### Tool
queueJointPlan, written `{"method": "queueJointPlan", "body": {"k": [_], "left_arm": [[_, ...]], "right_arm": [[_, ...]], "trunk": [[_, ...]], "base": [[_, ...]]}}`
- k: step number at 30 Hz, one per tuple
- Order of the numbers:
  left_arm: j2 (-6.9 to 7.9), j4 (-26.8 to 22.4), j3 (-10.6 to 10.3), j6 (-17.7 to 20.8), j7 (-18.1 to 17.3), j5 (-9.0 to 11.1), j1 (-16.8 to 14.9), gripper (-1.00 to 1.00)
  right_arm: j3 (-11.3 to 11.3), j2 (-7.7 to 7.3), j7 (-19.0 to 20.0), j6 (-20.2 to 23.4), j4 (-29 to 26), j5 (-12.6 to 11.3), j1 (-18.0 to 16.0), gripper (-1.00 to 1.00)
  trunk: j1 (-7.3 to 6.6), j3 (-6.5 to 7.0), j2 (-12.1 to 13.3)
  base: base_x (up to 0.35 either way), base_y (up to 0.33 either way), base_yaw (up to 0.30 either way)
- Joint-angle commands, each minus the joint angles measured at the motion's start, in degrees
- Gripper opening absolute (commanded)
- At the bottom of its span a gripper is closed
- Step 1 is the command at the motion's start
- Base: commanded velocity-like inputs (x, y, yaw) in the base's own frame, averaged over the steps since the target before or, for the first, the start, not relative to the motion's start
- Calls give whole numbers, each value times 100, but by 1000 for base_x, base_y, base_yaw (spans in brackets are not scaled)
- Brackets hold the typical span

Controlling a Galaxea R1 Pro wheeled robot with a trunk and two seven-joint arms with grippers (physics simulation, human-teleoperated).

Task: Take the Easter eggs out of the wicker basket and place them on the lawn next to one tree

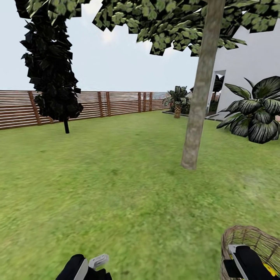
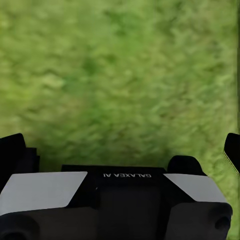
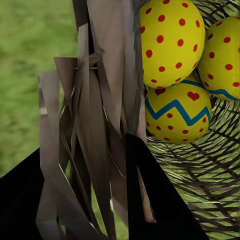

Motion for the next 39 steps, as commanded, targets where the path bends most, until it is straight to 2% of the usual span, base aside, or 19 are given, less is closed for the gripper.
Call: {"method": "queueJointPlan", "body": {"k": [1,39], "left_arm": [[-7,-5,31,30,2,10,-4,100],[-7,-5,31,30,2,1,-1,100]], "right_arm": [[-4,-1,32,23,-7,137,-5,-100],[-4,9,32,23,19,135,-4,-100]], "trunk": [[3,-6,-3],[3,-6,-3]], "base": [[347,0,0],[347,0,0]]}}
